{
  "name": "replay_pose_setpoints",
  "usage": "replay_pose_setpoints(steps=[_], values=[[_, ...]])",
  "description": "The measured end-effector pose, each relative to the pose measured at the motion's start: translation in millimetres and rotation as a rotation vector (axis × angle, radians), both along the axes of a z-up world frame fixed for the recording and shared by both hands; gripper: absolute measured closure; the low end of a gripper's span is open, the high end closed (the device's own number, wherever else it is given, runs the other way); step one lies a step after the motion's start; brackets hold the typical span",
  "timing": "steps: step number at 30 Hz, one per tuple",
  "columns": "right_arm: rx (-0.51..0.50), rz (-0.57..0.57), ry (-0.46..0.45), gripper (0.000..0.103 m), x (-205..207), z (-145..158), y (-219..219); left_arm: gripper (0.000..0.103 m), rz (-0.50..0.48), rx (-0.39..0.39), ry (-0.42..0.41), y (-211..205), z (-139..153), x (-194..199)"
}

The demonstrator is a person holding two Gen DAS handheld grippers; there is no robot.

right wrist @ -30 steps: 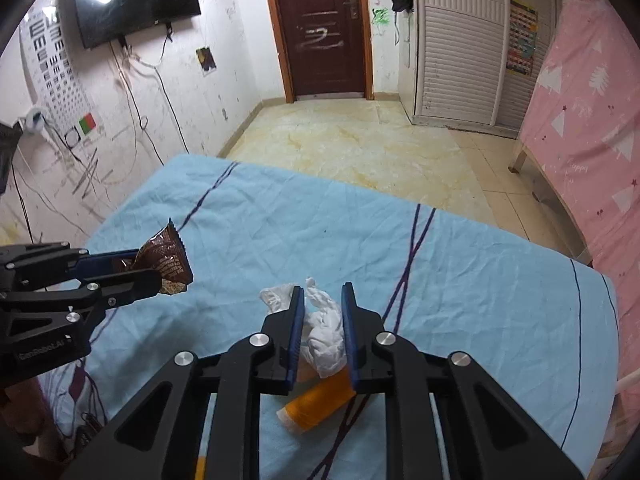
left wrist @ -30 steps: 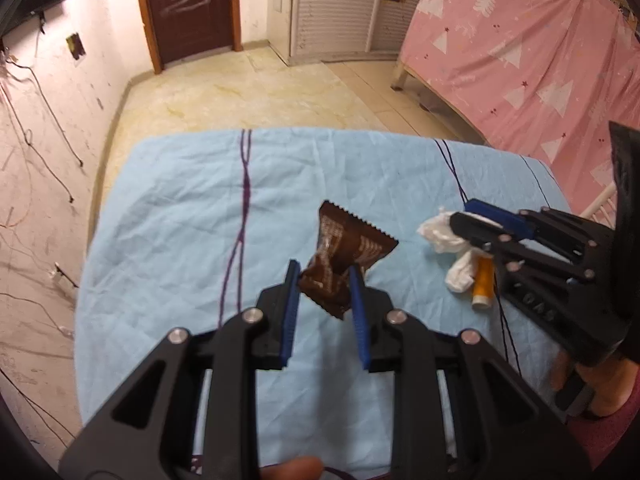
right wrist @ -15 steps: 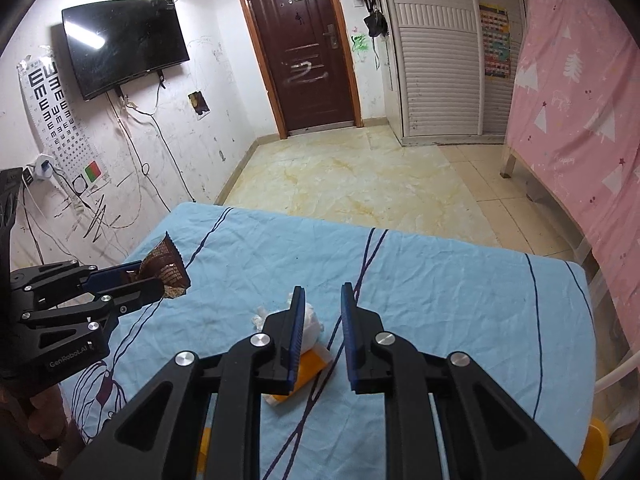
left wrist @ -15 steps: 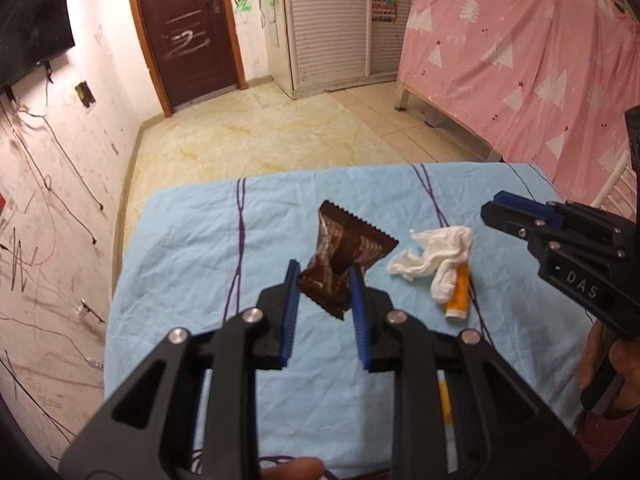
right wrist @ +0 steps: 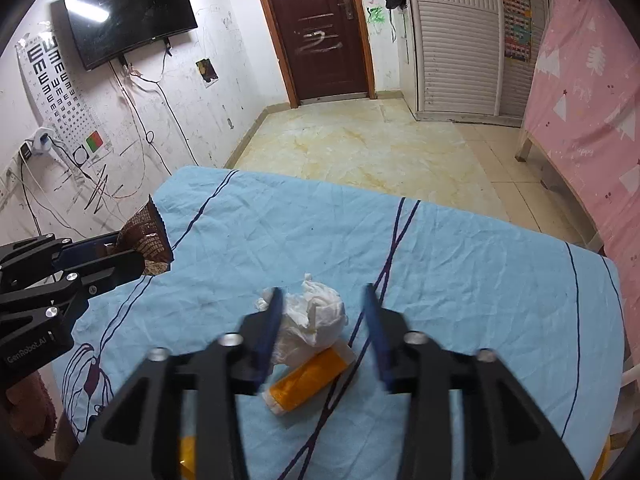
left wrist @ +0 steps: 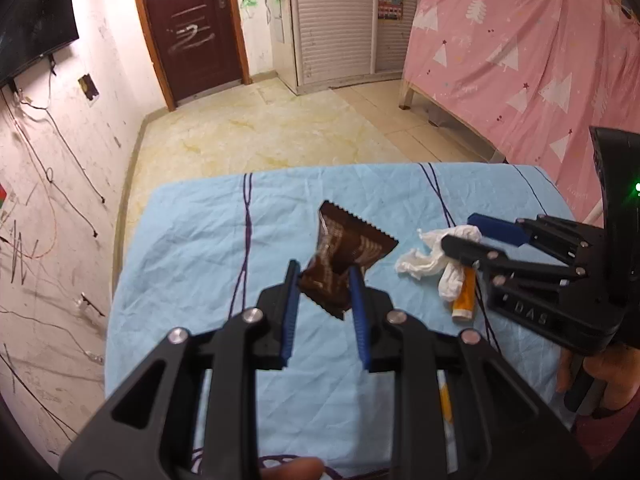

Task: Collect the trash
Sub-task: 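Lift the candy wrapper with the left tool while the right tool lifts the tissue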

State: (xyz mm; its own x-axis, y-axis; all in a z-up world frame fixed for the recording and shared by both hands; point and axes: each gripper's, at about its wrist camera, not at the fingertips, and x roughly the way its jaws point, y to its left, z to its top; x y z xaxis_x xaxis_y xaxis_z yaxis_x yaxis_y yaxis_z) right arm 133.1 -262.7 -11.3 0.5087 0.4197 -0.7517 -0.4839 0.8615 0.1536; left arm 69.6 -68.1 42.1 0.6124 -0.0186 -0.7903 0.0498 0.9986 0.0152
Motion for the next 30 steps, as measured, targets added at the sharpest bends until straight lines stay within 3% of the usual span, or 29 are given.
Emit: replay_pose_setpoints(steps=[1, 2, 8, 9, 11, 14, 19, 30], values=[[-0.004, 0.002, -0.004, 0.039, -0.6, -0.3, 1.7, 0.080, 0.000, -0.001, 0.001, 1.0, -0.7, 0.0], [-0.008, 0.004, -0.005, 0.036, -0.8, -1.4, 3.1, 0.080, 0.000, -0.002, 0.002, 1.7, -1.6, 0.1], [-0.059, 0.015, 0.015, 0.036, 0.9, -15.1, 14.0, 0.080, 0.007, -0.011, 0.008, 4.8, -3.4, 2.5], [-0.065, 0.013, 0.010, 0.039, 0.9, -16.2, 14.6, 0.080, 0.008, -0.012, 0.009, 5.6, -3.8, 2.8], [-0.064, 0.010, 0.014, 0.063, 1.1, -18.3, 16.0, 0.080, 0.008, -0.013, 0.014, 6.0, -4.6, 3.8], [-0.079, 0.015, 0.005, 0.076, -0.2, -18.4, 21.2, 0.080, 0.013, -0.016, 0.022, 7.0, -5.6, 5.1], [-0.083, 0.012, -0.031, 0.079, -5.2, -12.9, 21.9, 0.080, 0.016, -0.014, 0.020, 7.4, -5.6, 4.9], [0.026, -0.053, -0.098, 0.079, -16.1, 20.2, -22.6, 0.080, -0.002, 0.014, -0.009, -12.2, 7.1, -1.7]])
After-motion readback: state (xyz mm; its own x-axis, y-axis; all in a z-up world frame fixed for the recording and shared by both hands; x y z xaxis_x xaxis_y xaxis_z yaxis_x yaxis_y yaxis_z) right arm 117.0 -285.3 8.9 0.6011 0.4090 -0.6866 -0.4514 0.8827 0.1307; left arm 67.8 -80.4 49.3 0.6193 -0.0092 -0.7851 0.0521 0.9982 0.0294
